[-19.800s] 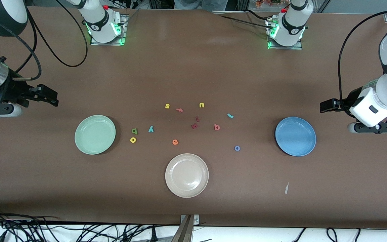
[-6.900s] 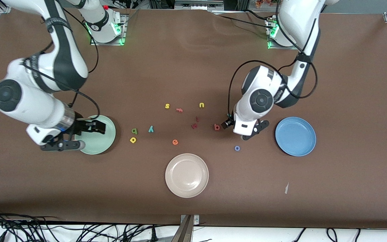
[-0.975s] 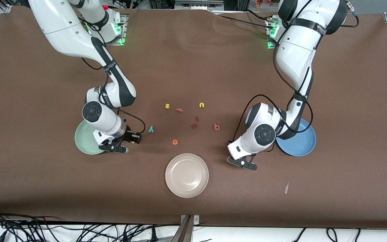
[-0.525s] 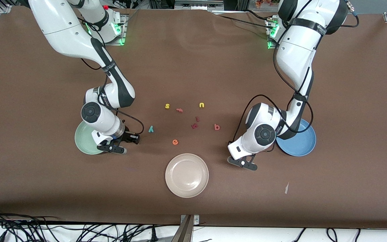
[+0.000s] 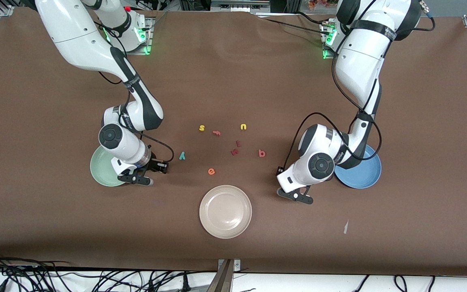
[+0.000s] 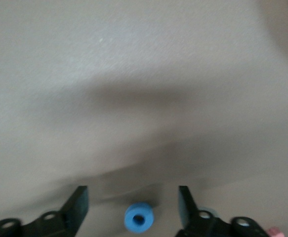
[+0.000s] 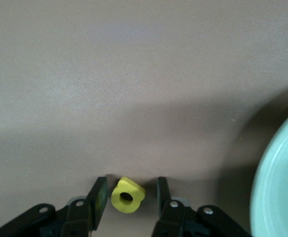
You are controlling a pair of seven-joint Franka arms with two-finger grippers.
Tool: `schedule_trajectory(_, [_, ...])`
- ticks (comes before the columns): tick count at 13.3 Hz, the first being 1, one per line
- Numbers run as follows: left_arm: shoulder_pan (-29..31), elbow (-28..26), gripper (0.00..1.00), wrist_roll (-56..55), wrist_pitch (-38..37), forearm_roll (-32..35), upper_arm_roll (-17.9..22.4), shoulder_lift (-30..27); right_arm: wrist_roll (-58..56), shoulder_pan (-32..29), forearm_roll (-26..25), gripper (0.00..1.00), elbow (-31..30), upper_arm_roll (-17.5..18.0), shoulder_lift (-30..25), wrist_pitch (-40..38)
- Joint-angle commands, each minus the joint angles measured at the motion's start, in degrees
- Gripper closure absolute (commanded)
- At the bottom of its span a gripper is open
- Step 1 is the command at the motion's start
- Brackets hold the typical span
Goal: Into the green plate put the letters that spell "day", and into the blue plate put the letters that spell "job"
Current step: 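Lower the yellow a onto the green plate and open the right gripper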
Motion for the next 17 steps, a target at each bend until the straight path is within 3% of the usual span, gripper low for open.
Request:
schedule_trajectory(1, [0.1,-4.4,0.03,-0.1,-1.3,-0.2,0.1,-3.7,1.2,1.3,0.2,0.52,0.3,-0.4,0.8,-0.2])
schedule_trajectory(6, [-0.5,-12.9,0.09,-0.5,3.5,0.9,0.1,-8.5,1.1,1.2,0.0,0.57,-0.6,-0.4,0.9,0.2])
schedule_trajectory(8, [-0.9,-16.6,0.1,-1.7,8.3,0.9,0.0,-9.3,0.8,1.2,0.0,0.65,-0.7,-0.4,1.0,0.2])
schedule_trajectory(12, [-2.6,-16.9,0.19,-4.3,9.7,0.9,0.0,-8.9,0.2,1.2,0.0,0.79,-0.7,-0.4,0.9,0.2])
schedule_trajectory(15, [-2.6,-17.4,0.31,-4.3,9.8,2.4,0.0,-8.9,-2.0,0.4,-0.2,0.79,-0.7,-0.4,-1.6,-1.6])
schedule_trajectory(17, [-2.6,-17.3,0.33,-4.6,10.4,3.8,0.0,-8.8,-5.7,-1.6,-0.2,0.79,-0.7,-0.4,-4.7,-6.1])
